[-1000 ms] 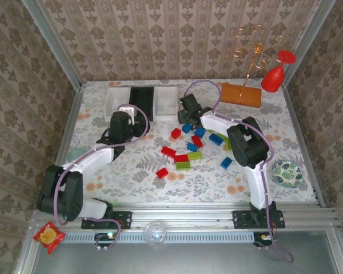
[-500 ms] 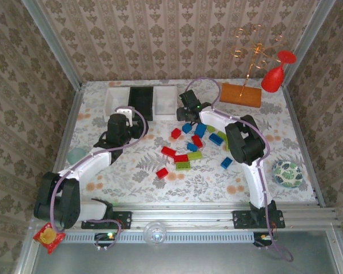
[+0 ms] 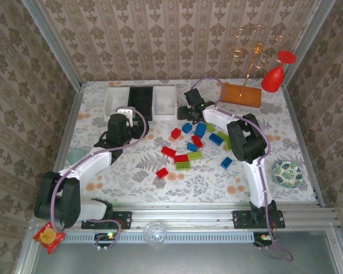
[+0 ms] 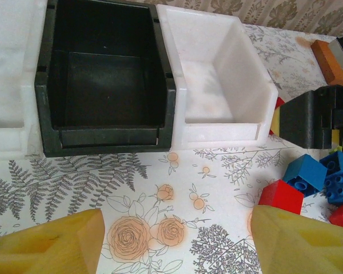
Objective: Sort the legos into containers by color
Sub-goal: Pick up the lego from the top-center of the table.
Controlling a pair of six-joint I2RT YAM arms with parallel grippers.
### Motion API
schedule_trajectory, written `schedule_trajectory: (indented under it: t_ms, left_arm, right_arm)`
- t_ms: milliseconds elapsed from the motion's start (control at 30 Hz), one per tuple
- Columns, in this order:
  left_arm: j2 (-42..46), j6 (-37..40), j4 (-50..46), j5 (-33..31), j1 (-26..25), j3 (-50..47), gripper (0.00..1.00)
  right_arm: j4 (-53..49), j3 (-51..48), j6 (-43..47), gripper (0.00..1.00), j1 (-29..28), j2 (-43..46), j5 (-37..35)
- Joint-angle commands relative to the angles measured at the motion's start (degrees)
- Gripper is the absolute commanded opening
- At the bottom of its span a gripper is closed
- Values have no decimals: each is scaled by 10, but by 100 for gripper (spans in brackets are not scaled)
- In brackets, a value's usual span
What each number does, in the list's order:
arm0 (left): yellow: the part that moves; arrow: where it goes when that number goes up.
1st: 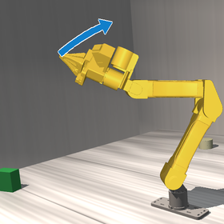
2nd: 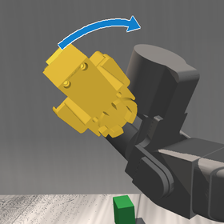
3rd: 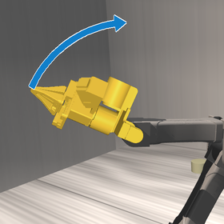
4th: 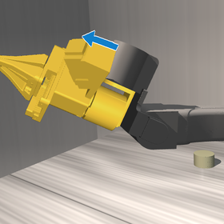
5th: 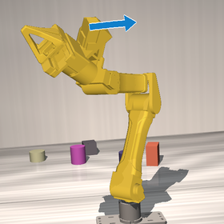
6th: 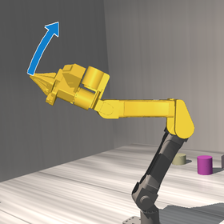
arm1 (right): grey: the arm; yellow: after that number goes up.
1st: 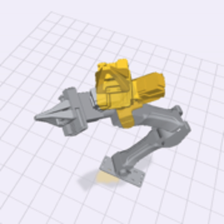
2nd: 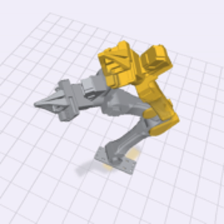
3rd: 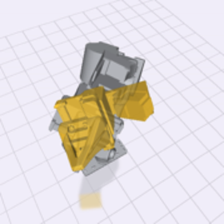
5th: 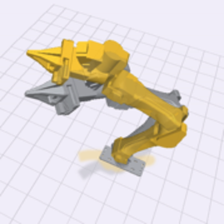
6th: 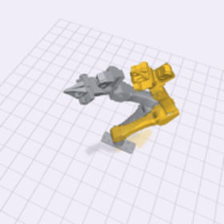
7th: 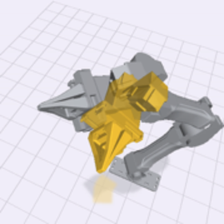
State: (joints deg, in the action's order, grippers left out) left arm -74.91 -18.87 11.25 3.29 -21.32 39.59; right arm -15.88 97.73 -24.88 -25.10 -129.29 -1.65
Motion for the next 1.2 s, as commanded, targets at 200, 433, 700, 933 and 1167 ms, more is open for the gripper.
schedule_trajectory:
  t_ms: [200,433,700,933,1167]
  left_arm:
    - [-10,6,16,22,4,7,70]
    - [1,10,17,20,7,1,70]
    - [0,4,24,27,28,-14,71]
    - [5,1,24,33,33,-21,71]
    - [14,-33,49,58,35,-33,71]
  right_arm:
    - [-144,133,38,65,3,-71,-35]
    - [-192,180,67,57,11,-96,-51]
    - [-170,189,96,45,27,-102,-17]
    - [-167,191,142,35,35,-73,-11]
    - [-46,50,123,35,21,64,13]
